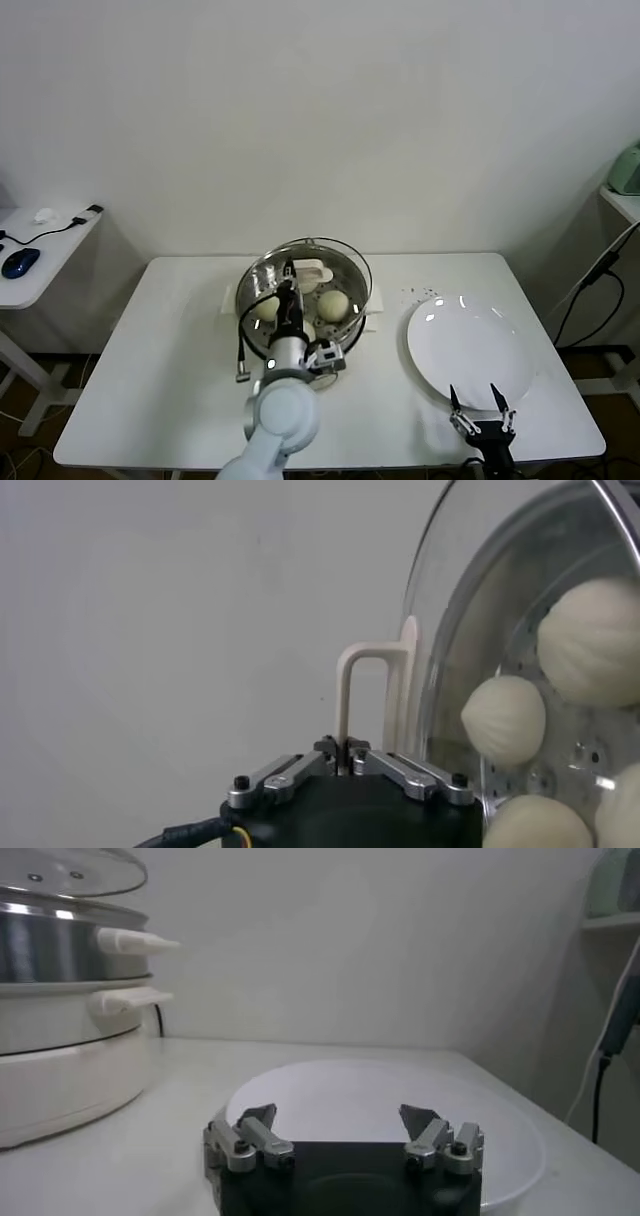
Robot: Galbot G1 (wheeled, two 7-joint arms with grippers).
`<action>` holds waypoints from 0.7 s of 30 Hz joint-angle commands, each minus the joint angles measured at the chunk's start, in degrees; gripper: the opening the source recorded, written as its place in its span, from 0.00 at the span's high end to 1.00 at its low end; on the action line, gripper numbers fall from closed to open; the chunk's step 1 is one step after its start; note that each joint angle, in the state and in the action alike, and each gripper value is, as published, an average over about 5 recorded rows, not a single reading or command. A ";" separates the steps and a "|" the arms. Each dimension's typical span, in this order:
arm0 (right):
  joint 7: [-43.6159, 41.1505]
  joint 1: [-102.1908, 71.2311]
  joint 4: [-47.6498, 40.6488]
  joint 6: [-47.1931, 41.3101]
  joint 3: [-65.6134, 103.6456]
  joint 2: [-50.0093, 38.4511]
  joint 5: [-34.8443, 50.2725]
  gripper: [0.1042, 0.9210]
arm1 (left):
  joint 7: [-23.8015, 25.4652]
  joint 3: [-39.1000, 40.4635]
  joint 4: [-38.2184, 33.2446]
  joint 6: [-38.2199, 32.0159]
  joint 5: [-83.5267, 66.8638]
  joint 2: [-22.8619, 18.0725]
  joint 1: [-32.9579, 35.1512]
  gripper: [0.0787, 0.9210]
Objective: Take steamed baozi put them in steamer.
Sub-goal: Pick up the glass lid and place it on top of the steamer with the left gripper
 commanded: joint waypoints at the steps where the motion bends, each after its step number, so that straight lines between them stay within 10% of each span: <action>1: 0.25 0.09 0.13 0.28 0.47 -0.01 0.01 0.12 | -0.38 1.38 2.05 0.59 1.60 -1.55 -0.91 0.93; 21: 0.31 -0.07 0.07 1.26 0.51 0.57 -0.44 0.12 | -2.67 -1.11 4.52 -1.43 3.17 -0.24 0.61 0.93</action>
